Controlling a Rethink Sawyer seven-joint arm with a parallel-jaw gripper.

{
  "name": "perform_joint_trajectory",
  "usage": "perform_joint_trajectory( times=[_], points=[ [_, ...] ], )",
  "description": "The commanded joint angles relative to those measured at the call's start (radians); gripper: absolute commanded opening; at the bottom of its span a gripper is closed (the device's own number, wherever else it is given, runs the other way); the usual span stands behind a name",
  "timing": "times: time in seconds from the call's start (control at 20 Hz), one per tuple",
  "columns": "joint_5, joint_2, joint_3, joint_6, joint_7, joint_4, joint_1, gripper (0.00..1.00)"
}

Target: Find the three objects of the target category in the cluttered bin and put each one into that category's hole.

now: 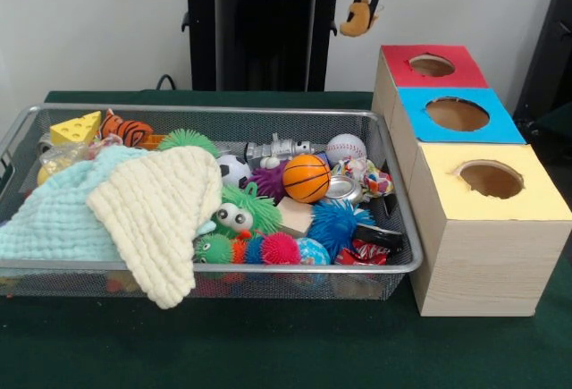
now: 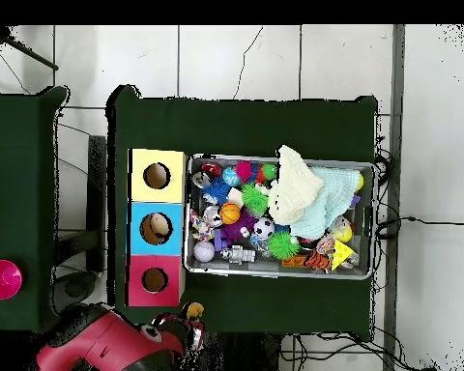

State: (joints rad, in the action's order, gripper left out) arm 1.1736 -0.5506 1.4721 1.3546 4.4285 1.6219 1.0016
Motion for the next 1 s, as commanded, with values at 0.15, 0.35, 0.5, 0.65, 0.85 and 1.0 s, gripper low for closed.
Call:
perform_joint_trajectory(
  times=[0.15,0.35,0.5,0.65,0.85,1.0],
  points=[
    [-0.079,-0.013,-0.061,0.095,0.408,-0.074,-0.031,0.00],
    [-0.075,-0.003,-0.082,0.079,0.418,-0.062,-0.028,0.00],
    [-0.074,-0.002,-0.086,0.082,0.423,-0.058,-0.028,0.00],
    [-0.079,-0.009,-0.071,0.095,0.425,-0.062,-0.029,0.00],
    [-0.078,0.001,-0.076,0.082,0.428,-0.070,-0.025,0.00],
    [-0.100,-0.043,-0.011,0.111,0.428,-0.071,-0.036,0.00]
  ],
)
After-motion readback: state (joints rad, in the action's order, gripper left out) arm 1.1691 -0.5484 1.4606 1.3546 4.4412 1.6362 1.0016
